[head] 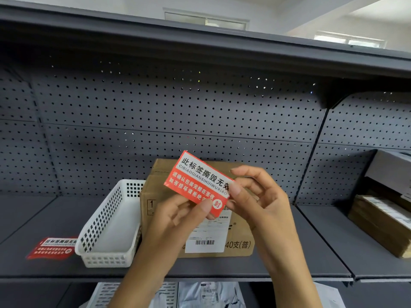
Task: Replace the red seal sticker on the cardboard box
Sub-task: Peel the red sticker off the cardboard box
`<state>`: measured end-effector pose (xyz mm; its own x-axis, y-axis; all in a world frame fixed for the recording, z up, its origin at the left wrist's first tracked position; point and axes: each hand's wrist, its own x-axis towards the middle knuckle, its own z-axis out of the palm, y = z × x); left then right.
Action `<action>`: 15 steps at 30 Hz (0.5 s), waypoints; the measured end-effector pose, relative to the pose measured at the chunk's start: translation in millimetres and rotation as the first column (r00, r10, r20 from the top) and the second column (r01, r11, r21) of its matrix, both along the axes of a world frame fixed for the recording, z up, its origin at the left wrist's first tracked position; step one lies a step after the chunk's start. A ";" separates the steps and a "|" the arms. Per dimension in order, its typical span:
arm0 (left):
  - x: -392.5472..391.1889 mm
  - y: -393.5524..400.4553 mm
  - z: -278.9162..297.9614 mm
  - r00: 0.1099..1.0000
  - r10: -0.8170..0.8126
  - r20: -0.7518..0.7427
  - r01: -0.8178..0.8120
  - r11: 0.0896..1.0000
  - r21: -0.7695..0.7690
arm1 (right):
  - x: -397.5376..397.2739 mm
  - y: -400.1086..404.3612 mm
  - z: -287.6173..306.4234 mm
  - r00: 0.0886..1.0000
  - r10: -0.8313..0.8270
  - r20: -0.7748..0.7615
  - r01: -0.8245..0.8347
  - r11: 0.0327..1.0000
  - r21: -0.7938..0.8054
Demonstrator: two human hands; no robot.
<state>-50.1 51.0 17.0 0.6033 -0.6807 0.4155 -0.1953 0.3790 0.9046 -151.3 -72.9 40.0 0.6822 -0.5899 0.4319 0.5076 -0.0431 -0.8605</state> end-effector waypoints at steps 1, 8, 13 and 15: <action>0.4 1.5 -1.4 1.000 -0.005 -0.012 0.005 1.000 0.006 | -0.8 0.4 -0.7 1.000 0.021 0.001 -0.021 1.000 -0.004; -3.1 8.3 0.4 0.999 -0.028 -0.034 0.028 1.000 0.014 | -3.3 3.0 -1.3 0.997 0.080 0.009 -0.079 0.995 -0.062; -2.0 8.3 1.0 0.999 -0.023 -0.035 0.023 1.000 0.017 | 0.2 -0.2 -1.6 0.996 0.087 0.006 -0.086 0.993 -0.082; -1.5 7.1 0.6 0.999 -0.012 -0.038 0.012 1.000 0.013 | 3.2 -2.1 -3.1 0.995 0.096 0.001 -0.095 0.992 -0.086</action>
